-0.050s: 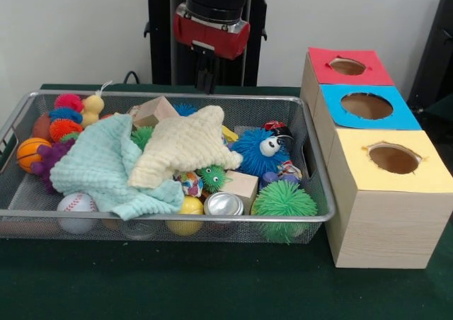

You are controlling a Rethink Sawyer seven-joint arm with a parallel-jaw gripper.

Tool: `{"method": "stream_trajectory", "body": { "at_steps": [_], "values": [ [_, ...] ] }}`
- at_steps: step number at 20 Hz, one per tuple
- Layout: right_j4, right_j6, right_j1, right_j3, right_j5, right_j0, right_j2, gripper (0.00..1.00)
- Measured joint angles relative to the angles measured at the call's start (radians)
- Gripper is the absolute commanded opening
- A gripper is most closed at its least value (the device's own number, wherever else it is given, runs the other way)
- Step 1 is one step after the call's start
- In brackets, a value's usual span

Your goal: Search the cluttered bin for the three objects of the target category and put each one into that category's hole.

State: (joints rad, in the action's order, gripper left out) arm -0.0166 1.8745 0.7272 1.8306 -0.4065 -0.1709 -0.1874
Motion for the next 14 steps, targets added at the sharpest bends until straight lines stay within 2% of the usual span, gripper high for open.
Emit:
{"method": "stream_trajectory", "body": {
  "at_steps": [14],
  "values": [
    [0.000,0.000,0.007,0.001,-0.001,0.000,0.001,0.00]
  ]
}}
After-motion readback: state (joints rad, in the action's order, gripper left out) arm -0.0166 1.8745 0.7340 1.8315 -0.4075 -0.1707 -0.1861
